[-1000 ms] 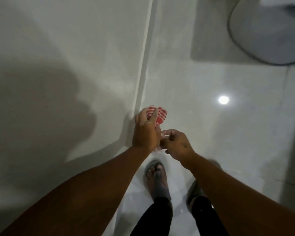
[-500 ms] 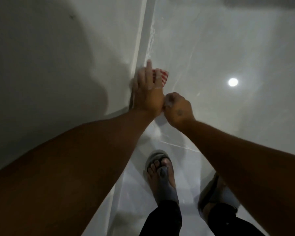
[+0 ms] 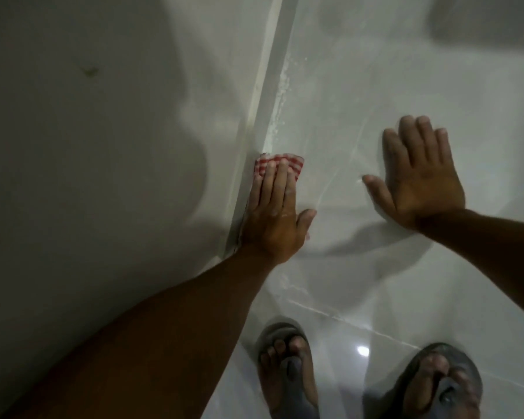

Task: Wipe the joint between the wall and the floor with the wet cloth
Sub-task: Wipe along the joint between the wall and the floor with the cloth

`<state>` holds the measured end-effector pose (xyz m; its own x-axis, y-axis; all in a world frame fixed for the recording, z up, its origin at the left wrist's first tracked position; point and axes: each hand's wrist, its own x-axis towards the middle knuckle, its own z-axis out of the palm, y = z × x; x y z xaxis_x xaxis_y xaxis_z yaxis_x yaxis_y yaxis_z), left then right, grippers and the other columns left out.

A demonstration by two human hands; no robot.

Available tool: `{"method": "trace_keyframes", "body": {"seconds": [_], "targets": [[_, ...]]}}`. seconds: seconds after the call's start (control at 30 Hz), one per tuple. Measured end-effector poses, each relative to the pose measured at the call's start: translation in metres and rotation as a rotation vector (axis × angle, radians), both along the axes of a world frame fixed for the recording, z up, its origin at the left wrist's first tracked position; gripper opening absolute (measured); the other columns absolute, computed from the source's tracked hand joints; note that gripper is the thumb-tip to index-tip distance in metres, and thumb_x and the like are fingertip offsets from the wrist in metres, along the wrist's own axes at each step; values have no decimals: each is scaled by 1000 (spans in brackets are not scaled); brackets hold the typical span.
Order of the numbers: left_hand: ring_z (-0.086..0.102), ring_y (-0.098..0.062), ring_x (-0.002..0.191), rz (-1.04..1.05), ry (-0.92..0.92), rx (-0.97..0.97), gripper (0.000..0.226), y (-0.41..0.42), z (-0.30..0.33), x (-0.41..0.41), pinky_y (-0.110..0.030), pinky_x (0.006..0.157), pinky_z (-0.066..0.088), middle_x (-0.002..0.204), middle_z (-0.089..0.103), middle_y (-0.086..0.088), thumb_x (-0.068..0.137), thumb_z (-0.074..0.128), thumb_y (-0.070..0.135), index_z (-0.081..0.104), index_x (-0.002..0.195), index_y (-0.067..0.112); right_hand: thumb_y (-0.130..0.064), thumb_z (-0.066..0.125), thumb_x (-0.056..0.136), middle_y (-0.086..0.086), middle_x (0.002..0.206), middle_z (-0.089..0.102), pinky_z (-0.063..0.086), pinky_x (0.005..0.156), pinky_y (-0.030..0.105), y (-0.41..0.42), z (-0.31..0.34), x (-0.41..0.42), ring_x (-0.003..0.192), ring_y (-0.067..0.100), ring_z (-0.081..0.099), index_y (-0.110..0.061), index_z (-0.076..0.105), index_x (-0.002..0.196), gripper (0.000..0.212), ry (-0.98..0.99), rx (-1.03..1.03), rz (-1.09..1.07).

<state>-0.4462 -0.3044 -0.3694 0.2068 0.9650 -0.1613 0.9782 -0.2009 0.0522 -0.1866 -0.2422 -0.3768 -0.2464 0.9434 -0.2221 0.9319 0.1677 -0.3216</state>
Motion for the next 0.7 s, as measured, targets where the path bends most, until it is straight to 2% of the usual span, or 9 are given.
{"method": "trace_keyframes", "body": {"seconds": [0.17, 0.27, 0.4, 0.5, 0.6, 0.7], "targets": [[25, -38, 151, 51, -29, 56, 78, 22, -4, 10, -52, 125, 19, 158, 35, -21, 97, 41, 55, 34, 151, -1, -61, 44, 90, 23, 166, 20, -3, 127, 46, 0, -6, 1, 156, 37, 10, -7, 27, 155, 87, 20, 77, -23], [25, -36, 151, 29, -40, 73, 74, 42, -3, 13, -53, 124, 20, 158, 35, -22, 98, 43, 51, 35, 150, -1, -60, 45, 90, 22, 166, 20, -4, 127, 44, 1, -5, -2, 156, 35, 9, -7, 27, 155, 86, 23, 87, -20], [23, -34, 152, 22, -61, 48, 78, 93, -4, 24, -50, 127, 14, 160, 33, -21, 93, 45, 51, 33, 152, 0, -61, 44, 90, 21, 166, 19, -3, 127, 45, 0, -5, -1, 156, 35, 9, -9, 26, 155, 86, 11, 89, -19], [15, -33, 154, 3, 5, 37, 78, 129, -6, 32, -47, 128, 8, 164, 23, -19, 96, 39, 50, 23, 155, 2, -63, 41, 90, 21, 166, 19, -1, 127, 46, 0, -6, -2, 157, 34, 9, -9, 25, 156, 86, -2, 88, -21], [9, -34, 155, -22, 59, -5, 85, 136, -3, 35, -48, 128, 5, 167, 14, -18, 91, 49, 47, 16, 156, 3, -62, 42, 90, 22, 166, 20, -2, 127, 45, -1, -6, -1, 156, 36, 11, -8, 27, 155, 86, -8, 99, -13], [14, -37, 154, -24, 6, 20, 90, 109, -2, 28, -52, 128, 9, 164, 23, -20, 81, 59, 39, 23, 154, 1, -62, 43, 90, 22, 166, 20, 0, 127, 47, 1, -7, 0, 156, 36, 10, -8, 27, 155, 86, -14, 92, -19]]}}
